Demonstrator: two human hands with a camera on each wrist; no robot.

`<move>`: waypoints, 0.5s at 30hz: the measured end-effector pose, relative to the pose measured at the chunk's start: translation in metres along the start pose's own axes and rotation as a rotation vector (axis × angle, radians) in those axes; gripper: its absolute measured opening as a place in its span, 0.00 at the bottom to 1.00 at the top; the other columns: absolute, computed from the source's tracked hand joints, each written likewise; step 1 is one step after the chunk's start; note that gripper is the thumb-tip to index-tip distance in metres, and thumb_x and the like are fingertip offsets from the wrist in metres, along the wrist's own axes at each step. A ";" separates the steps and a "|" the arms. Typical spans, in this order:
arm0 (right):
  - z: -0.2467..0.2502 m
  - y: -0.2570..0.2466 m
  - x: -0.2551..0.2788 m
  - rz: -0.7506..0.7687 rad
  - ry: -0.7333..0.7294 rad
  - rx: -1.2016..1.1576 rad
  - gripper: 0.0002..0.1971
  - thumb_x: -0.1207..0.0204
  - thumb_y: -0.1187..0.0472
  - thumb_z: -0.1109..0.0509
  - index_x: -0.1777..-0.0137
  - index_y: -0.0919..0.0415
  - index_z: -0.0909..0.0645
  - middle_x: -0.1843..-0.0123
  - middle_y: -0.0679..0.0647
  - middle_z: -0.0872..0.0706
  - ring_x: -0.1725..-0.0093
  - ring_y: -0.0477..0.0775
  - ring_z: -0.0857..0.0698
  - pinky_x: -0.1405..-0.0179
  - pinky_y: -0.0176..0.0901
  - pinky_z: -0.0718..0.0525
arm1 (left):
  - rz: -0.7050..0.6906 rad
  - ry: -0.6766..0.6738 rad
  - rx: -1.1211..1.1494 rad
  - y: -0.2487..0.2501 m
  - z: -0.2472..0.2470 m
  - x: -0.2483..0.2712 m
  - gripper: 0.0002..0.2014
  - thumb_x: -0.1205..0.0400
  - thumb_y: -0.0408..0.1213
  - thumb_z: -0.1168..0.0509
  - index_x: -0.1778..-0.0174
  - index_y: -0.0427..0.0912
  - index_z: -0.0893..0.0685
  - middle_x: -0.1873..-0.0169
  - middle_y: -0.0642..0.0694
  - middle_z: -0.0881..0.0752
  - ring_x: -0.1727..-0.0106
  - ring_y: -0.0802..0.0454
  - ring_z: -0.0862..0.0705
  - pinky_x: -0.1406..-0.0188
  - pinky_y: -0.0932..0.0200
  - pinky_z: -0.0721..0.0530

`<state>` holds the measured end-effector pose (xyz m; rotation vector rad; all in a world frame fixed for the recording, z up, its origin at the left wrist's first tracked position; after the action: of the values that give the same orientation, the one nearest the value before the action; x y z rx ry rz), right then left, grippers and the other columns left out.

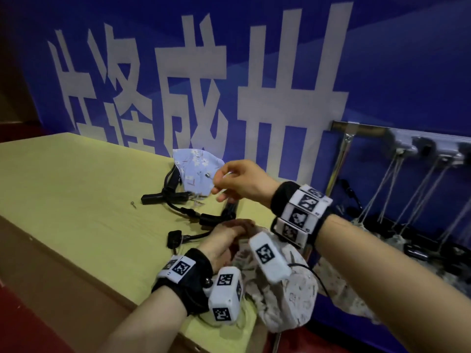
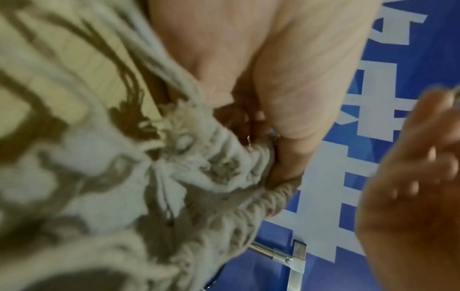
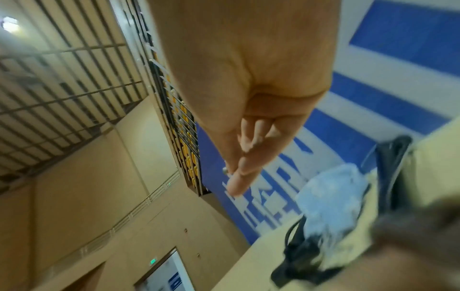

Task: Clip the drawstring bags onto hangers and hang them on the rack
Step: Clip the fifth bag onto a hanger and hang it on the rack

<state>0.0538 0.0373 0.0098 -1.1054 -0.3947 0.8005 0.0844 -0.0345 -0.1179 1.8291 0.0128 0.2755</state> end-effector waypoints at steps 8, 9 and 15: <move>0.031 0.048 0.124 0.016 0.094 -0.053 0.03 0.16 0.67 0.37 0.51 0.64 0.23 0.61 0.55 0.14 0.65 0.46 0.14 0.73 0.34 0.18 | -0.142 -0.073 -0.337 0.002 -0.053 0.029 0.07 0.19 0.26 0.40 0.53 0.29 0.17 0.66 0.32 0.16 0.64 0.46 0.18 0.63 0.57 0.22; 0.026 0.057 0.135 0.021 0.077 -0.001 0.03 0.16 0.66 0.38 0.51 0.64 0.24 0.61 0.55 0.15 0.64 0.46 0.15 0.71 0.37 0.16 | -0.149 -0.087 -0.367 0.002 -0.061 0.031 0.06 0.21 0.25 0.40 0.55 0.30 0.18 0.68 0.33 0.20 0.65 0.46 0.21 0.65 0.56 0.24; 0.035 0.080 0.167 0.075 0.088 0.386 0.09 0.16 0.59 0.38 0.50 0.67 0.26 0.49 0.64 0.15 0.50 0.62 0.17 0.45 0.60 0.18 | -0.109 -0.099 -0.309 -0.006 -0.092 0.038 0.04 0.20 0.30 0.35 0.61 0.36 0.19 0.68 0.36 0.20 0.67 0.47 0.20 0.69 0.60 0.24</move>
<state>0.1122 0.2002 -0.0643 -0.7930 -0.1166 0.8495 0.1037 0.0605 -0.0939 1.5265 0.0007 0.1021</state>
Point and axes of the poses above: each hand's wrist, its own x-axis away from the middle knuckle, its own z-axis out of the back of the hand, y = z × x, the point moved 1 cm from there along -x, towards the middle knuckle
